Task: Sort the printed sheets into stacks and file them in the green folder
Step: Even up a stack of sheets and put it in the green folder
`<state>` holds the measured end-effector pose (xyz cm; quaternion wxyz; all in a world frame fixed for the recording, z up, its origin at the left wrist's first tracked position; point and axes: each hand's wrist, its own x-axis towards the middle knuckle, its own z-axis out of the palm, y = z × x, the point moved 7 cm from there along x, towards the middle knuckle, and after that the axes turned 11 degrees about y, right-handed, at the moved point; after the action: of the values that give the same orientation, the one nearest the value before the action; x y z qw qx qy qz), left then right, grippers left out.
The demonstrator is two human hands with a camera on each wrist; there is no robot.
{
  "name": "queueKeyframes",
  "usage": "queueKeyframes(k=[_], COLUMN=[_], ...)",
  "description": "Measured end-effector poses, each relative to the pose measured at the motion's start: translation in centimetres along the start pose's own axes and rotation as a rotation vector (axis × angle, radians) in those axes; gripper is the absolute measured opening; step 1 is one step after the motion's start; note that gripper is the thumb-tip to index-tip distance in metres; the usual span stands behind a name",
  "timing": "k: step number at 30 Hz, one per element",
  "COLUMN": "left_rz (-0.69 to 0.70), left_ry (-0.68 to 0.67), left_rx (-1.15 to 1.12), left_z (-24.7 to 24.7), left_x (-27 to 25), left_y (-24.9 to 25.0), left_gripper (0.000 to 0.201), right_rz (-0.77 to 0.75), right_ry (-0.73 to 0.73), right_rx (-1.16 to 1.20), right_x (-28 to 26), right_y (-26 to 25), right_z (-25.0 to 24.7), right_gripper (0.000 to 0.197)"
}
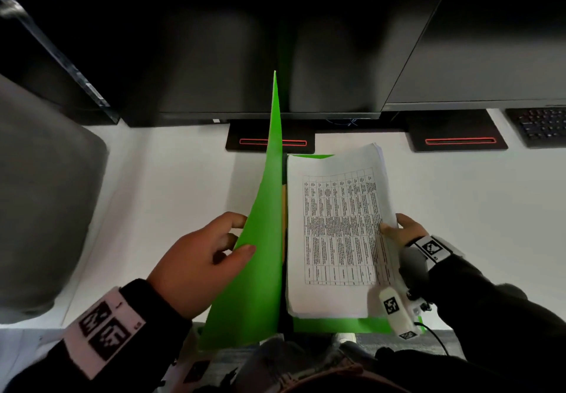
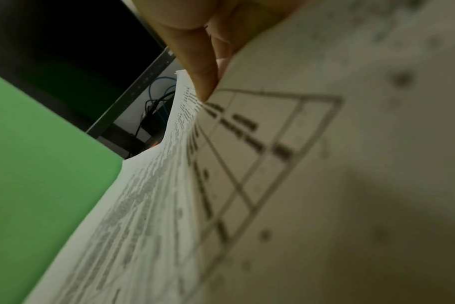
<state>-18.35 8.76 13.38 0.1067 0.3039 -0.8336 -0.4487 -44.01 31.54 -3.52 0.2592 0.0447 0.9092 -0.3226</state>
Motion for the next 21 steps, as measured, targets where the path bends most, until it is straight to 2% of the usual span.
queueKeyframes(k=[5,6,8,10,12,14,17,19,21], left_rz=[0.126,0.122,0.095,0.075,0.037,-0.016,-0.073,-0.084,-0.079], left_ry=[-0.057,-0.076,-0.142,-0.251,-0.364,-0.471,-0.601,-0.635,-0.632], left_rx=[0.027,0.037,0.064,0.089,0.104,0.157,0.31,0.385,0.409], left_z=[2.7,3.6,5.5,8.0,10.6,13.2,16.0,16.8,17.1], left_x=[0.8,1.0,1.1,1.2,1.2,1.1,0.9,0.9,0.9], left_y=[2.9,3.3,3.4,2.8,1.8,-0.2,-4.0,-6.0,-7.2], left_gripper=[0.012,0.019,0.05,0.059,0.047,0.042,0.048,0.049,0.046], right_rz=[0.03,0.023,0.028,0.032,0.051,0.111,0.197,0.206,0.186], right_ry=[-0.006,0.0,0.01,-0.011,-0.044,-0.063,-0.179,-0.294,-0.331], right_rx=[-0.137,-0.157,-0.16,-0.195,-0.223,-0.091,0.236,0.237,0.186], right_x=[-0.4,-0.5,-0.4,-0.4,-0.2,0.1,0.0,-0.6,-0.3], right_y=[0.0,0.1,0.1,-0.2,-0.3,0.1,1.4,1.9,2.4], right_z=[1.0,1.1,1.3,1.3,0.7,0.0,-0.7,-1.2,-1.6], right_gripper=[0.04,0.041,0.045,0.051,0.07,0.097,0.075,0.068,0.057])
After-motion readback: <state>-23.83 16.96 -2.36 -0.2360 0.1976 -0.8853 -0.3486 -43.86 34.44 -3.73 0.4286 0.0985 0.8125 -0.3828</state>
